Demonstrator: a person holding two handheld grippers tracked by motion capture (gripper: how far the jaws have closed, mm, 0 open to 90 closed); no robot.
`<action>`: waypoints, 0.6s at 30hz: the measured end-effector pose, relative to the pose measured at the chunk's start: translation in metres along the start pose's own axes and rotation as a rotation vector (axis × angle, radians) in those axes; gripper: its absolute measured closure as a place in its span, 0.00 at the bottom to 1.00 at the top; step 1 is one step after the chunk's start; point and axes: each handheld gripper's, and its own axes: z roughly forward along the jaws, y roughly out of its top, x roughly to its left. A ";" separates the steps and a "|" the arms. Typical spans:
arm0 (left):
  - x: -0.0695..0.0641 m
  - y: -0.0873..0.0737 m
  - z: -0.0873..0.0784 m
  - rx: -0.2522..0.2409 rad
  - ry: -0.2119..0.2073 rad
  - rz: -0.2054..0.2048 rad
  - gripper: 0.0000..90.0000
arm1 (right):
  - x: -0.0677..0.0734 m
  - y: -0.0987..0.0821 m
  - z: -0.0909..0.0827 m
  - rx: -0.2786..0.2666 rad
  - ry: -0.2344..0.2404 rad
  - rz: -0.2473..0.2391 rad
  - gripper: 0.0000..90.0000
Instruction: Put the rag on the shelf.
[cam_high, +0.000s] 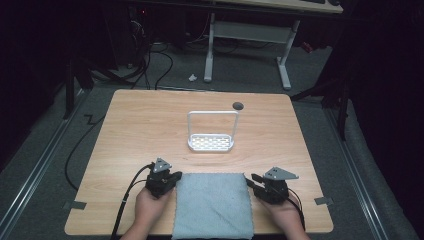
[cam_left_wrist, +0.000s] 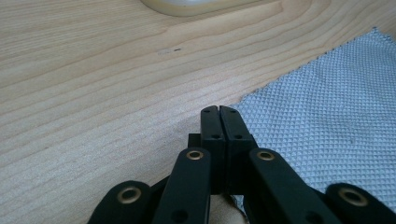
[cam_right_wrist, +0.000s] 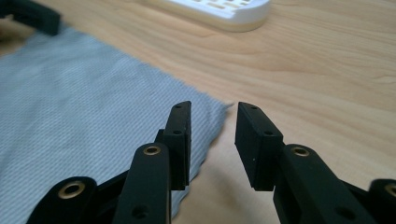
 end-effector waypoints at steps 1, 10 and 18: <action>0.001 0.000 0.000 0.000 -0.004 -0.004 0.99 | -0.003 0.003 0.005 0.005 -0.009 0.025 0.74; 0.003 0.000 0.000 0.000 -0.027 -0.022 0.99 | -0.006 0.008 0.039 0.070 -0.014 0.063 0.74; 0.003 -0.001 0.000 -0.002 -0.025 -0.022 0.99 | 0.005 0.004 0.040 0.058 -0.044 0.007 0.89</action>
